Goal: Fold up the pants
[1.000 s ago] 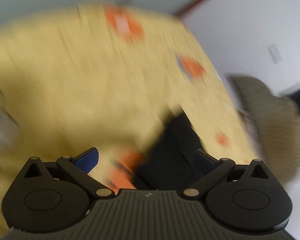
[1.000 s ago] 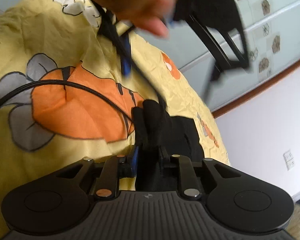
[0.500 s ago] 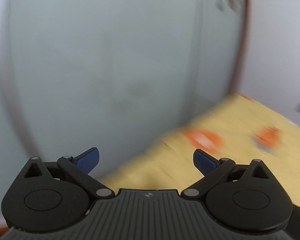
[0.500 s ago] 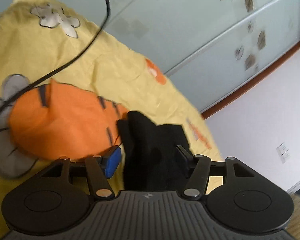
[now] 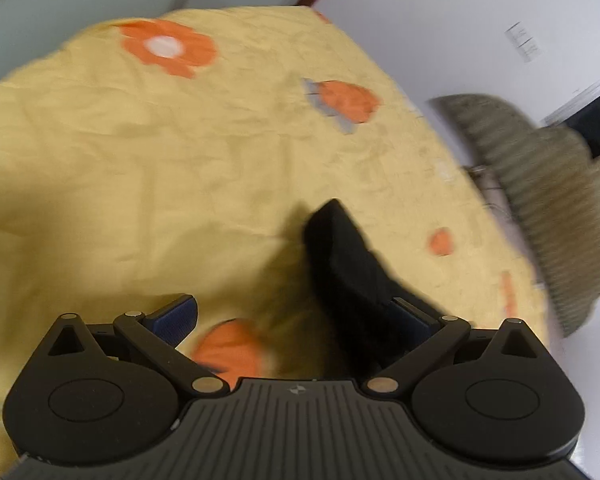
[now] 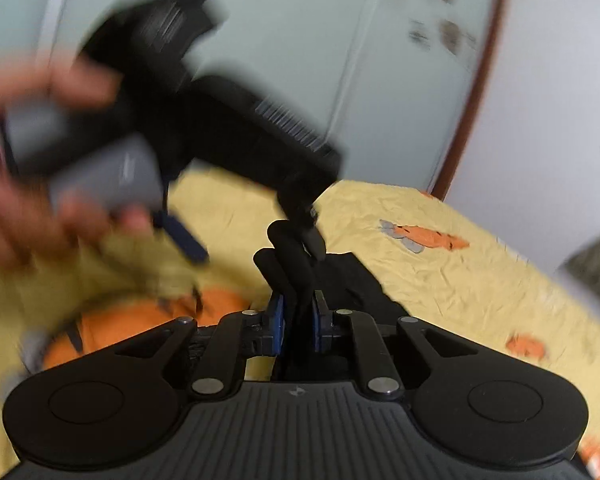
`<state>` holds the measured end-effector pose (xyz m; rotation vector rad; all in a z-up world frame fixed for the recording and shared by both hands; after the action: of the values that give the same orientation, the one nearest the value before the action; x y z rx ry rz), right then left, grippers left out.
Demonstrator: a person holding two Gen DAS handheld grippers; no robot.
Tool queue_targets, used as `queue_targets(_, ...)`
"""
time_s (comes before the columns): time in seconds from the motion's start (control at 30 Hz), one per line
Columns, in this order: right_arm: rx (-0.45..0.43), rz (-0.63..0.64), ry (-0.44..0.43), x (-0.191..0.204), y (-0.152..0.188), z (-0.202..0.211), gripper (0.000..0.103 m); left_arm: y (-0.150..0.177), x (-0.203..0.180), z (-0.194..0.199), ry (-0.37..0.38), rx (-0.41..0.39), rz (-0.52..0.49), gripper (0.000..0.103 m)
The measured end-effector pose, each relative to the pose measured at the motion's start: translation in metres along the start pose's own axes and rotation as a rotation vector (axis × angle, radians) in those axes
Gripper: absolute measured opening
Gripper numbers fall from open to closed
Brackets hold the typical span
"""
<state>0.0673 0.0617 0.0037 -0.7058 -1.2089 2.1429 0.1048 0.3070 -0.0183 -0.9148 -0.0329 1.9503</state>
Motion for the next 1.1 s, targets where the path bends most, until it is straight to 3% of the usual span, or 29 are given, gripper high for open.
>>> queue_targets(0.13,-0.023,-0.117,-0.052,-0.028,-0.002,0.021,0.013,-0.009,-0.016,-0.024,0.112,-0.003,0.045,0.101)
queue_targets(0.2,-0.030,-0.127,-0.067,-0.030,-0.001,0.028,0.013,-0.011,-0.032,-0.044,0.155,0.041,0.030,0.099)
queue_targets(0.23,-0.031,-0.130,-0.084,-0.031,-0.001,0.030,0.013,-0.009,-0.036,-0.056,0.171,0.081,0.034,0.092)
queue_targets(0.3,-0.030,-0.103,-0.115,-0.028,0.000,0.034,0.013,-0.005,-0.039,-0.070,0.138,0.116,0.043,0.086)
queue_targets(0.33,-0.015,-0.080,-0.132,-0.026,0.001,0.033,0.013,-0.003,-0.041,-0.072,0.091,0.091,0.014,0.061)
queue_targets(0.4,-0.011,-0.063,-0.135,-0.024,0.003,0.036,0.013,-0.002,-0.042,-0.071,0.018,0.067,-0.043,0.036)
queue_targets(0.43,-0.025,-0.090,-0.142,-0.030,0.004,0.041,0.013,-0.001,-0.038,-0.070,0.023,0.067,-0.039,0.030)
queue_targets(0.53,-0.070,-0.268,-0.148,-0.067,0.009,0.052,0.013,-0.003,-0.027,-0.067,0.070,0.072,0.006,0.027)
queue_targets(0.67,0.084,-0.327,0.012,-0.096,0.020,0.022,0.013,0.004,-0.041,-0.056,0.032,0.026,-0.050,0.025)
queue_targets(0.73,0.108,-0.385,-0.036,-0.099,0.028,0.005,0.013,0.013,-0.059,-0.042,0.015,-0.023,-0.113,0.024)
queue_targets(0.87,0.049,-0.564,-0.144,-0.105,0.036,0.002,0.013,0.034,-0.103,-0.015,0.066,-0.065,-0.209,0.023)
queue_targets(1.1,-0.052,-0.759,-0.158,-0.134,0.063,0.051,0.013,0.087,-0.180,-0.009,0.084,-0.103,-0.362,0.027)
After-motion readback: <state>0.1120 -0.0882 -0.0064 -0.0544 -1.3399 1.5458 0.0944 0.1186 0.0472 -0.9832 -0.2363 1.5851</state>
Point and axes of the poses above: each gripper's, at about its wrist camera, not at the fingertips, and z roughly against the way its jaws point, x to its left, y to its underside, the point moved 2 cm from there along -z, roughly the way its jaws point, and after that the axes turned 2 degrees about x, right-handed, at the moved point
